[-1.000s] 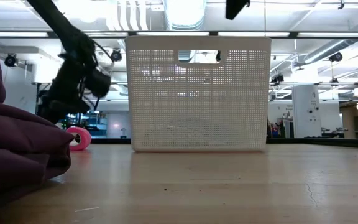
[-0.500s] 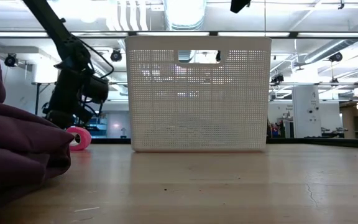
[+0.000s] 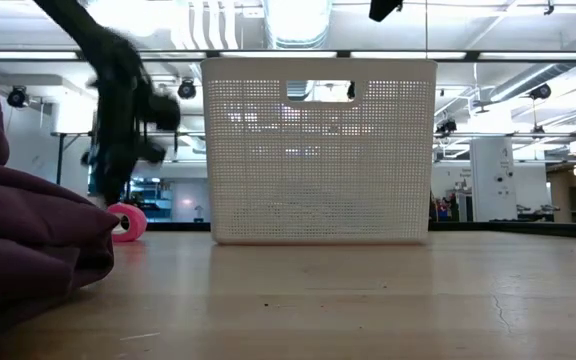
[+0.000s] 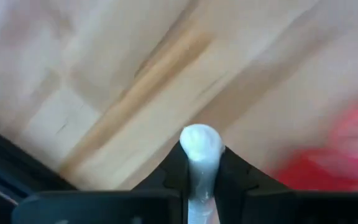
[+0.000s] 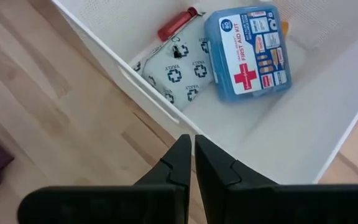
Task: Pick & place medical supplies in basket/bin
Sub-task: Put the white rolled gauze into the white bin
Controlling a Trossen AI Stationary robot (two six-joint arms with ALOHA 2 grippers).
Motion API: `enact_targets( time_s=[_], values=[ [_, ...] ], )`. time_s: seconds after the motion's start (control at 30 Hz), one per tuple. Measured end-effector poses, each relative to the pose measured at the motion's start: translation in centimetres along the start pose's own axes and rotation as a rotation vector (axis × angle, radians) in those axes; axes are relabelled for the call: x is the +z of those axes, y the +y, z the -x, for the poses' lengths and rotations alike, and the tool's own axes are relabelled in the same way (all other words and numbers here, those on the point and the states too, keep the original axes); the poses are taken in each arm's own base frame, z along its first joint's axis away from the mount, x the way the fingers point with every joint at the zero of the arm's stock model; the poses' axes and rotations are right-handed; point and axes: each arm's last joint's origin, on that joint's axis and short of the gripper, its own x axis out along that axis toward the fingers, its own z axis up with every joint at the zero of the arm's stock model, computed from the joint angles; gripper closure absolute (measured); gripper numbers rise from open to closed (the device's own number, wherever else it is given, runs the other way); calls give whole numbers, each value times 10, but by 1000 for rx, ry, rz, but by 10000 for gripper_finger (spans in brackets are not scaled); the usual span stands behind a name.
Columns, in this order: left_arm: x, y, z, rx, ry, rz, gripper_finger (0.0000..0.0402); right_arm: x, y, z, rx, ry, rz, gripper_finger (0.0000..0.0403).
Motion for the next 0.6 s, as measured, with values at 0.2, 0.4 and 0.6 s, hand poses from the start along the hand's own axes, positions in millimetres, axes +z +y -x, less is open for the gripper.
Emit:
enact_targets(
  time_s=[0.2, 0.4, 0.6],
  values=[
    [-27, -27, 127, -221, -583, 92, 373, 1, -4, 4, -5, -23, -3, 390],
    [-51, -46, 218, -438, -1163, 139, 375, 1, -6, 5, -12, -25, 19, 390],
    [20, -101, 205, -477, -1175, -62, 356, 3, -9, 7, -9, -28, 43, 390]
  ],
)
